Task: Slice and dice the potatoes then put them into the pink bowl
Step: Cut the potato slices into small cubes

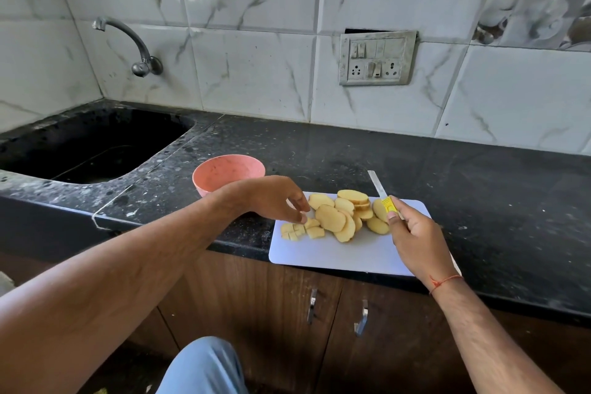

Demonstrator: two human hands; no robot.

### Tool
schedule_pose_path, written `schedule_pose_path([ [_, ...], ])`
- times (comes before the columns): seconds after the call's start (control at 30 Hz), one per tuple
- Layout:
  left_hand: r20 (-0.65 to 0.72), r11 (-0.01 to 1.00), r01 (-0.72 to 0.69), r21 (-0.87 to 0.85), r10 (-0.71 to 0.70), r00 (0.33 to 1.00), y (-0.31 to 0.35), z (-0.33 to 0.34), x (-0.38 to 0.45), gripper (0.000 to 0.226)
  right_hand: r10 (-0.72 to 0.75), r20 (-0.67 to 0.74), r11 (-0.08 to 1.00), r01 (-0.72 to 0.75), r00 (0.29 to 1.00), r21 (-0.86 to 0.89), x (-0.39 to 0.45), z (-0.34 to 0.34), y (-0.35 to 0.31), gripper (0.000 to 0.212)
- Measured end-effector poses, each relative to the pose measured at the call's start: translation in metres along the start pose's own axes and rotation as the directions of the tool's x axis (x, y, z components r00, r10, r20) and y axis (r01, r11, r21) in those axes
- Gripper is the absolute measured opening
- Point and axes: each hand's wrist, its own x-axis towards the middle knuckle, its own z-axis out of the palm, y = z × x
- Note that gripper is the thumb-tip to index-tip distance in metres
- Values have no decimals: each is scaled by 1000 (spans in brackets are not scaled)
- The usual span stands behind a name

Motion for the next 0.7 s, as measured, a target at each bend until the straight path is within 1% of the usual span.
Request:
schedule_pose_path([
  [0.07,3,1000,-13,11,13,1000,5,5,2,47,14,-3,1000,-14,1000,15,0,0,0,43],
  [0.13,-26,999,-28,32,29,999,8,13,6,55,15,-2,1000,-15,1000,14,-1,0,-1,43],
  [0.27,-87,1000,-10,24,13,996,12,24,13,58,9,-3,1000,-9,1000,12,-3,-1,-2,41],
  [0.43,-50,1000,18,11,-18,999,16,22,17,52,-7,-3,1000,7,1000,15,-3,-2,-6,42],
  [0.63,-73,1000,28,-12,-28,997,13,22,18,34,9,-1,1000,-9,1000,4,-1,-1,-2,44],
  [0.7,-71,1000,21,-15,-22,997,12,23,19,31,12,-3,1000,-12,1000,1,-1,-1,-2,44],
])
